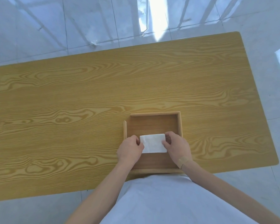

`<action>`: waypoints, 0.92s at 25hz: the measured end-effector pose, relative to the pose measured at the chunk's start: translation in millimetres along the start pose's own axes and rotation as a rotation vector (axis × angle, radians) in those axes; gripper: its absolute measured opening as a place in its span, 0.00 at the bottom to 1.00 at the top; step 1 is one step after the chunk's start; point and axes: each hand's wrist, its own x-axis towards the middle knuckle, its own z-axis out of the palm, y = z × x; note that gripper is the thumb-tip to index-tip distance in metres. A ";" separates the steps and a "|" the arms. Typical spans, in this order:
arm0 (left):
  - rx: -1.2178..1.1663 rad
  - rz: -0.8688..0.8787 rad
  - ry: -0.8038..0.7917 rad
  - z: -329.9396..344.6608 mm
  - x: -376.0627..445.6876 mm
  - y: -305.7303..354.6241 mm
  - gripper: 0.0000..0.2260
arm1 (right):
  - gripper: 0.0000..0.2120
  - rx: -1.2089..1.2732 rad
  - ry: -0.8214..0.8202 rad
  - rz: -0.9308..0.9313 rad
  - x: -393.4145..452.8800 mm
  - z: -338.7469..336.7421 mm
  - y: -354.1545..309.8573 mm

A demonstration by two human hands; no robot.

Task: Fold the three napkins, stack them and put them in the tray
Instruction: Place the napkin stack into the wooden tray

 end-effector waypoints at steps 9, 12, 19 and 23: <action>0.560 0.445 0.105 -3.8 2.6 -11.0 0.42 | 0.49 -0.620 -0.067 -0.386 -1.3 1.0 10.3; 0.614 0.439 0.067 -2.6 6.2 -15.5 0.44 | 0.47 -0.677 -0.102 -0.418 2.5 4.6 10.9; 0.631 0.469 0.137 1.6 0.3 -19.7 0.37 | 0.38 -0.651 -0.078 -0.445 7.0 1.9 9.6; 0.624 0.472 0.144 1.1 -0.5 -20.0 0.34 | 0.35 -0.663 -0.073 -0.454 8.3 1.1 7.7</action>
